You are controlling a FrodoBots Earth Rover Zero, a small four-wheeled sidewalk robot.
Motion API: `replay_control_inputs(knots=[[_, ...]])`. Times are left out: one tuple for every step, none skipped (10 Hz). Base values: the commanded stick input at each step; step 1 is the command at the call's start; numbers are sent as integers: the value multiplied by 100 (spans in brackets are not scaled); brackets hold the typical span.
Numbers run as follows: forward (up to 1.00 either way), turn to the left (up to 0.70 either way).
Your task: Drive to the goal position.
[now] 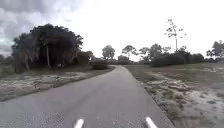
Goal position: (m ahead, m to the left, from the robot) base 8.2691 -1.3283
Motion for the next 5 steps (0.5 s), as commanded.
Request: replay_control_inputs(knots=[[85, 0], [85, 0], [85, 0], [85, 0], [85, 0]])
